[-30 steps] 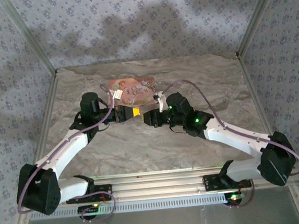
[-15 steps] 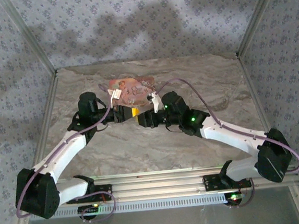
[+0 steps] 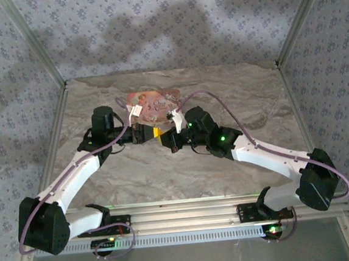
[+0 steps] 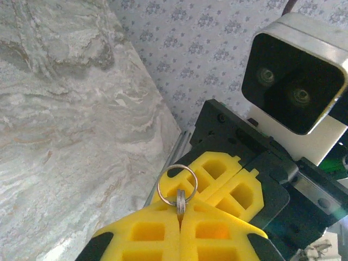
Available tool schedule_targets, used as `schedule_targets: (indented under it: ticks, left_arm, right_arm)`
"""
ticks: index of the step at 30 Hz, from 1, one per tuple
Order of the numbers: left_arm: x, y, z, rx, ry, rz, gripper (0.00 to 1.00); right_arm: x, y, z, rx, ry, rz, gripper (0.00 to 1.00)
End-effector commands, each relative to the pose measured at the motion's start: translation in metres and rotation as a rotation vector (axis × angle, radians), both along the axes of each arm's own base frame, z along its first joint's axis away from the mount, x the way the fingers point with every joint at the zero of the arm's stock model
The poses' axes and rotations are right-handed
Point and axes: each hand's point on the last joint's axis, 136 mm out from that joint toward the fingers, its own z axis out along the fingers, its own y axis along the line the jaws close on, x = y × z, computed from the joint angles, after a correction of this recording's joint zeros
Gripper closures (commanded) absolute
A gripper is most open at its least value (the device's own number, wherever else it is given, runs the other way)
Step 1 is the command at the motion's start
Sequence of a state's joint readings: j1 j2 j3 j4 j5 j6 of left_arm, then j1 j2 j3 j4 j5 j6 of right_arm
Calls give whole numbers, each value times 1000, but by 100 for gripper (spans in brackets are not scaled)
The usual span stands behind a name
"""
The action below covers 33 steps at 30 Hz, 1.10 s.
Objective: Unlock the padlock with the key
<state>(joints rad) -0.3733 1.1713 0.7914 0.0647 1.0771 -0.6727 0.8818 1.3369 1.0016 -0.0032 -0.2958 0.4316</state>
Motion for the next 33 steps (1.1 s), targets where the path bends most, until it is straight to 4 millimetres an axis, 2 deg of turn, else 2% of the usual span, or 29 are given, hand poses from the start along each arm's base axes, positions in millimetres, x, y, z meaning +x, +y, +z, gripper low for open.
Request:
schedule_targets:
  ticks: [1, 3, 9, 11, 14, 21, 29, 33]
  left_arm:
    - [-18, 0, -3, 4, 39, -80, 100]
    - [-19, 0, -6, 6, 43, -86, 97]
    - [-22, 1, -6, 17, 13, -98, 74]
    - [-22, 2, -5, 17, 5, -97, 63]
    - [-19, 4, -4, 18, -10, -86, 56]
    - [-10, 10, 2, 22, -78, -53, 47]
    - [-18, 9, 13, 50, -269, -100, 48]
    - [-21, 3, 4, 85, -288, -123, 48]
  right_arm:
    - [11, -6, 8, 9, -85, -30, 100]
    - [8, -7, 4, 0, -92, -20, 100]
    - [0, -18, -8, -68, -110, 6, 100]
    - [-2, -22, -12, -95, -113, 19, 100]
    - [-8, -25, -15, -110, -113, 43, 100]
    - [-18, -29, -21, -149, -93, 110, 100]
    - [-36, -23, -23, -179, -44, 248, 100]
    - [-41, -18, -22, -175, -30, 289, 100]
